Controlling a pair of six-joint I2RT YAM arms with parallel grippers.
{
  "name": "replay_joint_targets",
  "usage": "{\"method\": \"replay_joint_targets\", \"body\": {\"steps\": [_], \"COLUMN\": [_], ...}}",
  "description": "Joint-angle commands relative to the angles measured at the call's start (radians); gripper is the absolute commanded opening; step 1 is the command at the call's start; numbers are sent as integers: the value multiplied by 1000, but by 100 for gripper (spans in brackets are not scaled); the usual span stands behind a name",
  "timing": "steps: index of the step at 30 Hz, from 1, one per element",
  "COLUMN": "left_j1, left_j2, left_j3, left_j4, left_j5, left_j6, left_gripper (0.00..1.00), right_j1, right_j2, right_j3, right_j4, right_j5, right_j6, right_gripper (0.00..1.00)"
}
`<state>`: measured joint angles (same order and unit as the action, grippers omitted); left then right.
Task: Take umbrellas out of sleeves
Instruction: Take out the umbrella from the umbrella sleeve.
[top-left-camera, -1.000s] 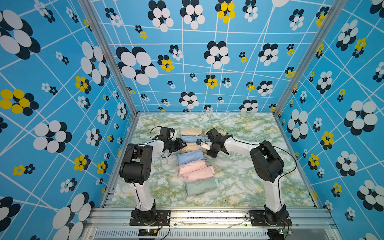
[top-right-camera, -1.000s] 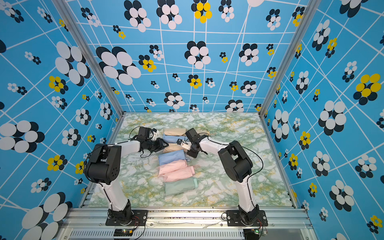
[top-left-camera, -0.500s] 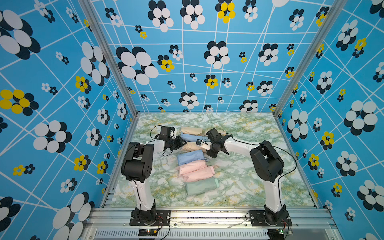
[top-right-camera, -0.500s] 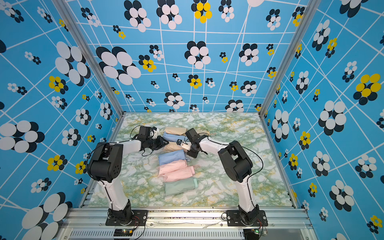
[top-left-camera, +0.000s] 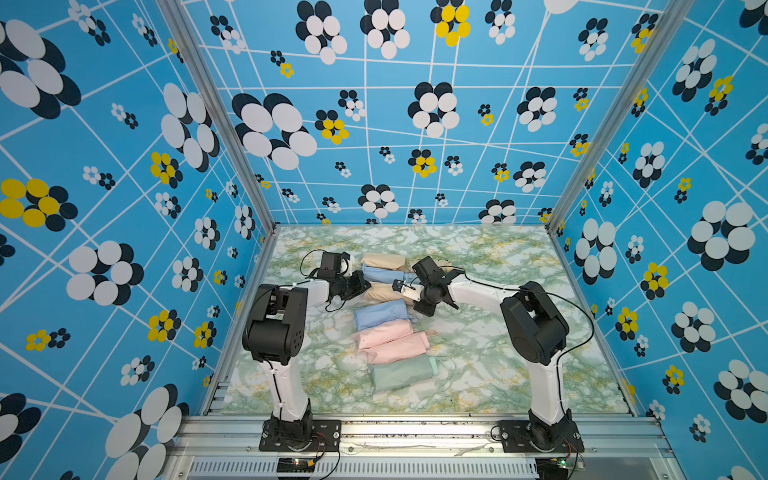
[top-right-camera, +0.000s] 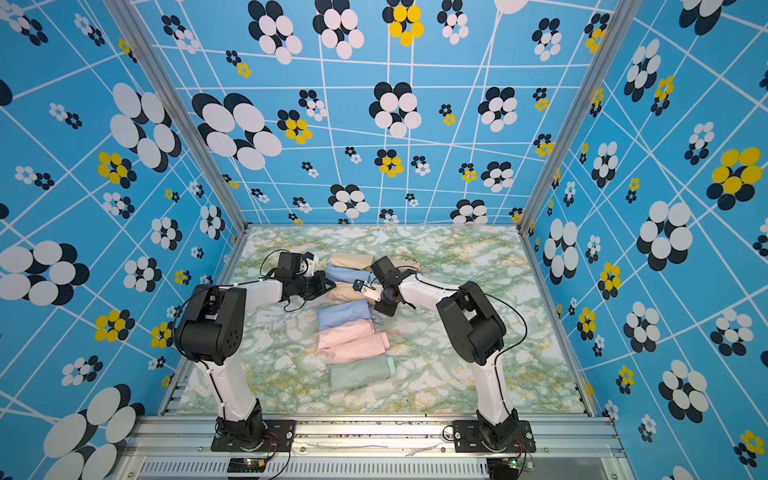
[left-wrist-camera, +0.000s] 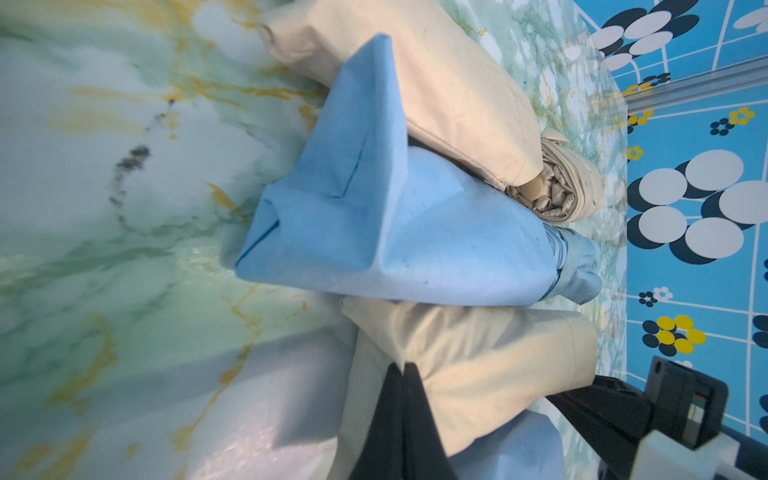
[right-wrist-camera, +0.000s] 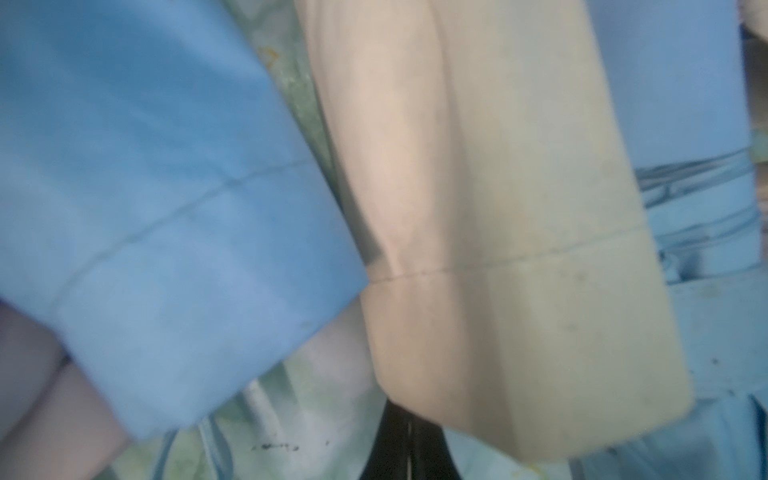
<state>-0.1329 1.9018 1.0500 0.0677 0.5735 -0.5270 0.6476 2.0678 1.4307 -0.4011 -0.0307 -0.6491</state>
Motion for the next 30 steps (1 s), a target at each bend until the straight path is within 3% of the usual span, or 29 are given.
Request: {"method": "replay_joint_targets", "body": {"steps": [1, 30], "left_j1": [6, 41], "left_j2": [-42, -96], "left_j3": [-27, 4], "left_j4": [-85, -241], "left_j5": [-47, -116], "left_j6": [63, 216], "left_gripper": [0, 0], "right_j1": [4, -14], "right_j2": [-39, -58], "right_j3": [-21, -29], "right_j4": [-61, -87], "right_j5": [26, 40], "right_j6": [-27, -52], "right_gripper": [0, 0]}}
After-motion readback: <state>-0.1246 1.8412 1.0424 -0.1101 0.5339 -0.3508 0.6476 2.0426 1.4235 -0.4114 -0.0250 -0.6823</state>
